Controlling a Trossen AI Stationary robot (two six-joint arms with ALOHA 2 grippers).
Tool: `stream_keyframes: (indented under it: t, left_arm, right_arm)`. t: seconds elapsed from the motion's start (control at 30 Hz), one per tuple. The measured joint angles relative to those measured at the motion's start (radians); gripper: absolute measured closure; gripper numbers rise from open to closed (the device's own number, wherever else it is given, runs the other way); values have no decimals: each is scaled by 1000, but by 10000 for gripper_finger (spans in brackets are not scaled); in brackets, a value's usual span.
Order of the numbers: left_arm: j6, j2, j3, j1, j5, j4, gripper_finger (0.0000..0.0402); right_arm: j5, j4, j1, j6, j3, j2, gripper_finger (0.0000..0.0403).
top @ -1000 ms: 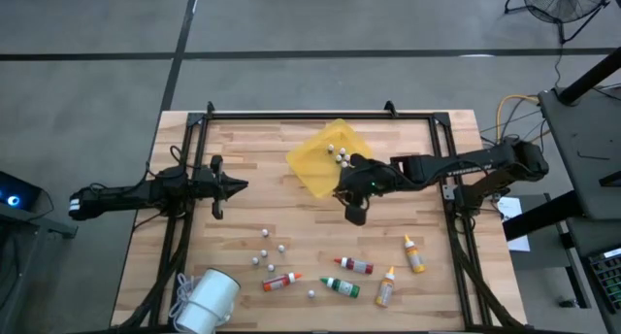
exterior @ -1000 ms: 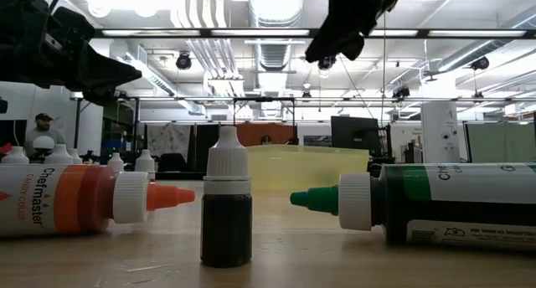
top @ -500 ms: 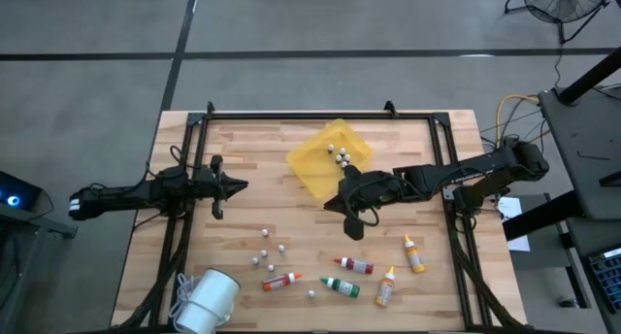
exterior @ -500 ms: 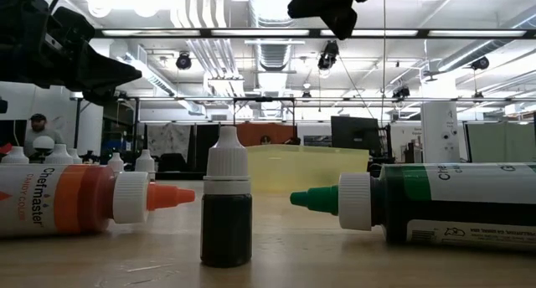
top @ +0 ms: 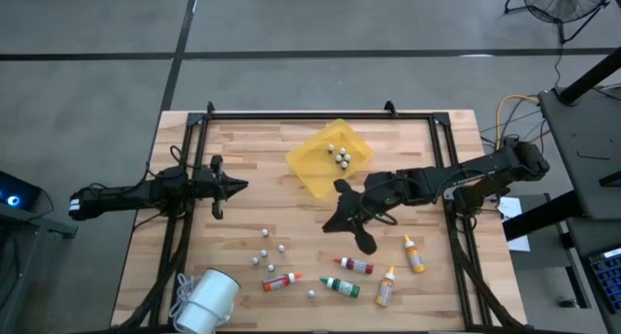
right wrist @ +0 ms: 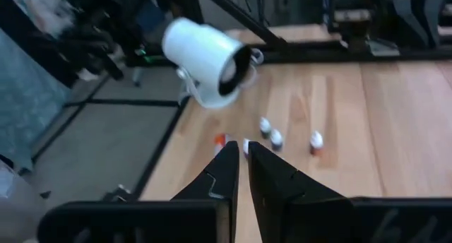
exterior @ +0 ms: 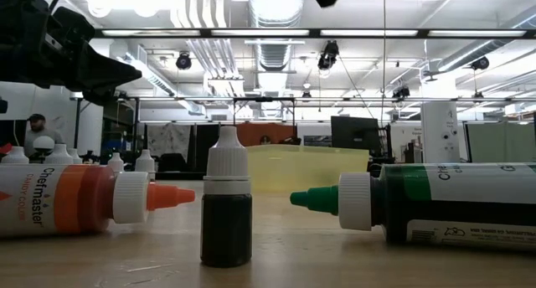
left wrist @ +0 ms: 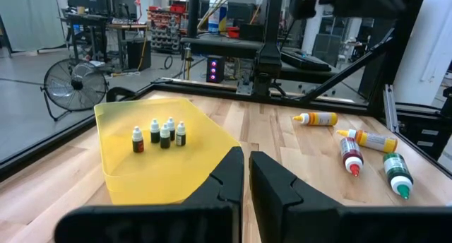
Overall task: Pick & Place food coloring
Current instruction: Put the small black food coloring bottle into the yellow bin
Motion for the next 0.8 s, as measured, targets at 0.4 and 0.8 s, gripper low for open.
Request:
stream_keyframes:
  t: [0.4, 0.8]
  left_arm:
    - [0, 0, 0, 0, 0, 0, 402]
    - [0, 0, 0, 1, 0, 0, 402]
  right_arm:
    - [-7, 20, 66, -56, 70, 2, 376]
    - [84, 12, 123, -56, 112, 13, 376]
